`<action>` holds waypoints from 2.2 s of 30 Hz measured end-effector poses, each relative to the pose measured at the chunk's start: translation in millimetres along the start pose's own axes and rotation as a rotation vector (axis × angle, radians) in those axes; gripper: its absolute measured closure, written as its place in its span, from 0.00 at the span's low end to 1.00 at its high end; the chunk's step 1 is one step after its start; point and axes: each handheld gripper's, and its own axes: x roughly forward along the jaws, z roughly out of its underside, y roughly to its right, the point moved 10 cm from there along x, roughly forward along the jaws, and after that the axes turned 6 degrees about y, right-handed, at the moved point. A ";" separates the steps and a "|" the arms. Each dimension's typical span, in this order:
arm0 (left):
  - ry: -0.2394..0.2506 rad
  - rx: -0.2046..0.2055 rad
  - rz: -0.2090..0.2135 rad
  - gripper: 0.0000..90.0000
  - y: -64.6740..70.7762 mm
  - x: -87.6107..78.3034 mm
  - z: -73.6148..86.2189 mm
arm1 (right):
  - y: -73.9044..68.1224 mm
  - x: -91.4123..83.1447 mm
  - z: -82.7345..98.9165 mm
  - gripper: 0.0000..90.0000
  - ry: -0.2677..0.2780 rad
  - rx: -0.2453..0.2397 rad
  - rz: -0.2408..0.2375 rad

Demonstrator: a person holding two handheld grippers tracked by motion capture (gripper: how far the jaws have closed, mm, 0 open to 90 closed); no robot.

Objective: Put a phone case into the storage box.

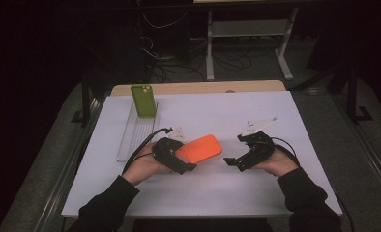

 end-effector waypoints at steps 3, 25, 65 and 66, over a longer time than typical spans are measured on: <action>-0.014 -0.002 -0.023 0.17 -3.8 -0.7 1.5 | 2.3 0.3 3.8 0.00 0.051 0.003 0.067; -0.017 -0.037 -0.020 0.17 -0.6 2.8 0.4 | -0.2 16.0 16.9 0.00 0.091 -0.101 0.255; -0.022 -0.054 -0.020 0.17 -0.8 2.7 0.7 | -23.1 28.8 3.1 0.00 0.002 -1.025 0.624; -0.036 -0.037 -0.017 0.17 -1.2 1.8 1.6 | -23.6 30.3 2.2 0.00 0.006 -1.053 0.634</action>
